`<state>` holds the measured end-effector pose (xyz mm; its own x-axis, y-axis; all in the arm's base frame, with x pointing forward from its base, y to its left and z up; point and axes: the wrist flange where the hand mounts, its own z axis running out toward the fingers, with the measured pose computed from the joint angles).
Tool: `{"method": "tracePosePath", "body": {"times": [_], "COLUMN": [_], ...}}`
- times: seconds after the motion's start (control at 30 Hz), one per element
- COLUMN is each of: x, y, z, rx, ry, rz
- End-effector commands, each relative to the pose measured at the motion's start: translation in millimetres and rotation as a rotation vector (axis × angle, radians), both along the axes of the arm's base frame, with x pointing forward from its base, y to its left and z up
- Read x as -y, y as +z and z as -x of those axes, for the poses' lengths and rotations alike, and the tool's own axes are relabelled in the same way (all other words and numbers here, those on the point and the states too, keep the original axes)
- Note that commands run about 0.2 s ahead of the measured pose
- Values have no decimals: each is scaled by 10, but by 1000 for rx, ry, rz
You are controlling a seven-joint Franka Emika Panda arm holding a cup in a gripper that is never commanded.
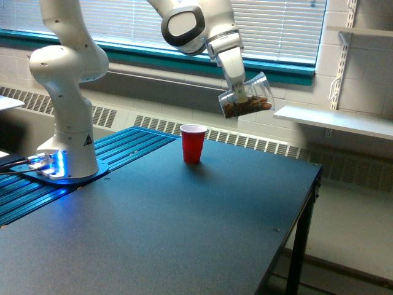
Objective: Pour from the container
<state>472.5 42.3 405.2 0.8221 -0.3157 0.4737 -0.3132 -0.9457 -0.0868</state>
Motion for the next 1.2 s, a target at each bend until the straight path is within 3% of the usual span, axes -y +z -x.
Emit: {"method": "tracePosePath", "body": {"times": [0.03,0.4,0.97,1.2], "x": [-336,-668,-906,-989], "y": [-4,-121,-296,-367], "z": [238,716,1373,1607], "rx": [13,3,-18,-24], "ry": [120,251,460,529], "rz": [25,54,114,114]}}
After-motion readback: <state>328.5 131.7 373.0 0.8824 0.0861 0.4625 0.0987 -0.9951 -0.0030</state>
